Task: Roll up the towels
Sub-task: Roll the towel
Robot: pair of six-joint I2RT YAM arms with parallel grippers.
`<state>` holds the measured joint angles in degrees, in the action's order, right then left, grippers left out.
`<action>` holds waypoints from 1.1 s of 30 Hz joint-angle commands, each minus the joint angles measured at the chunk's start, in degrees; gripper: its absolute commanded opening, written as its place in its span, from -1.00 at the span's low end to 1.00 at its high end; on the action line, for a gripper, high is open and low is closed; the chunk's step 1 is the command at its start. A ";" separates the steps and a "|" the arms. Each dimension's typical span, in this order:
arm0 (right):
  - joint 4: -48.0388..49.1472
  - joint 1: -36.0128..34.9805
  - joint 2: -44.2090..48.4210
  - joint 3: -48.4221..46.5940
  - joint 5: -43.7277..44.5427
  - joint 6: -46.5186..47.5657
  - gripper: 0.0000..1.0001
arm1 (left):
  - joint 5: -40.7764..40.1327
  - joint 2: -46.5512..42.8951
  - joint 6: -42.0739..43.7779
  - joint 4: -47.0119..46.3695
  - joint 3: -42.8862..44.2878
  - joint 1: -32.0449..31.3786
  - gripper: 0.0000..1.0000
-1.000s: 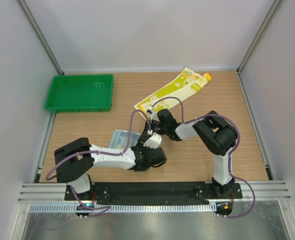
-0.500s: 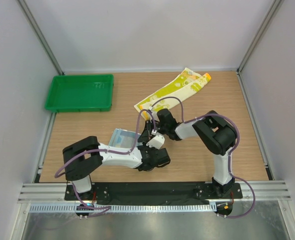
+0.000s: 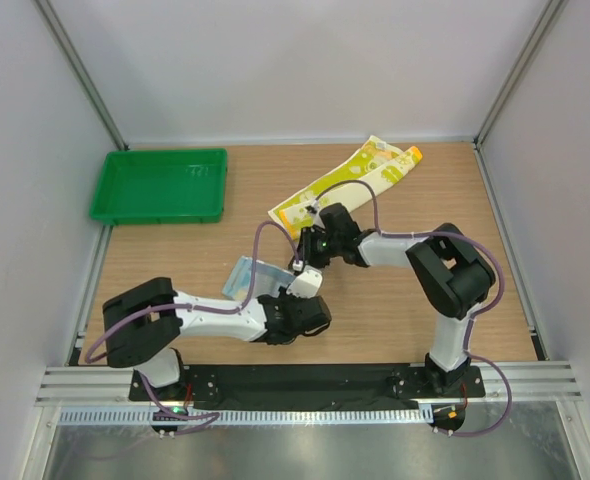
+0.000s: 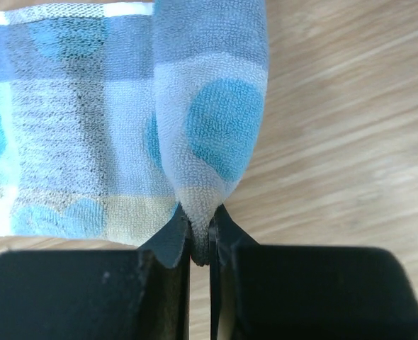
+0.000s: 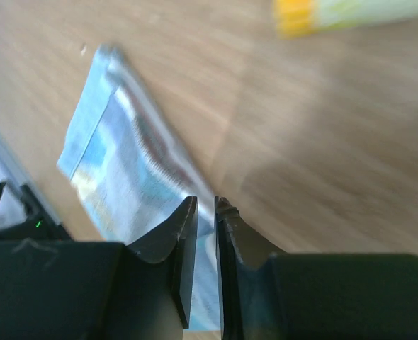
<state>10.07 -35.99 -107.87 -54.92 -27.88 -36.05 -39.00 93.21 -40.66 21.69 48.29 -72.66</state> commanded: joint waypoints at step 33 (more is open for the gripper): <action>-10.70 2.95 33.78 18.43 6.43 -9.82 0.18 | 21.94 -24.92 -42.11 -29.77 -29.74 8.85 -1.00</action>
<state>-8.38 -31.31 -75.70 -37.67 -18.55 -42.37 -19.59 68.82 -73.56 -4.95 20.62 -65.58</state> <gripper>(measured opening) 0.589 0.065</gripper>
